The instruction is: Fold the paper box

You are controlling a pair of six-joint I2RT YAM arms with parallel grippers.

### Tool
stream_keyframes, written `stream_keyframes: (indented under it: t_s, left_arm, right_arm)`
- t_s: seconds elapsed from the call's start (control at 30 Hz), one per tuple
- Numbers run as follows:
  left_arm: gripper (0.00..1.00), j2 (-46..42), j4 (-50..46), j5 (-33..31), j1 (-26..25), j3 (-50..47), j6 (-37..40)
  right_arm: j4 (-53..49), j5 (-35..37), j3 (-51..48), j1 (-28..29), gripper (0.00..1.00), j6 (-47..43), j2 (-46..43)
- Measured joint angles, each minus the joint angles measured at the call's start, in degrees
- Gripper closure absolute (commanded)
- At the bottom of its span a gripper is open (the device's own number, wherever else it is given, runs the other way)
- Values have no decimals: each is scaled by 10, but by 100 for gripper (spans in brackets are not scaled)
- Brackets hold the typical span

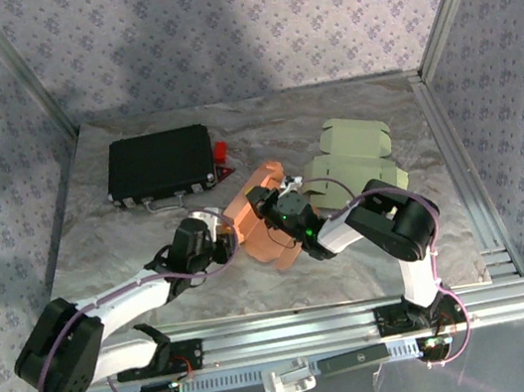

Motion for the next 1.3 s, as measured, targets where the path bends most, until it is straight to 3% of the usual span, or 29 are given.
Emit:
stream_keyframes:
  t_s: [0.3, 0.7, 1.3]
  left_arm:
    - [70, 14, 7, -37, -25, 10, 0]
    - [84, 67, 8, -129, -69, 40, -22]
    - [86, 103, 9, -238, -106, 61, -85]
  right_arm:
    - [0, 0, 2, 0, 100, 3, 0]
    - [5, 14, 2, 0, 100, 9, 5]
    - [80, 92, 2, 30, 100, 50, 51]
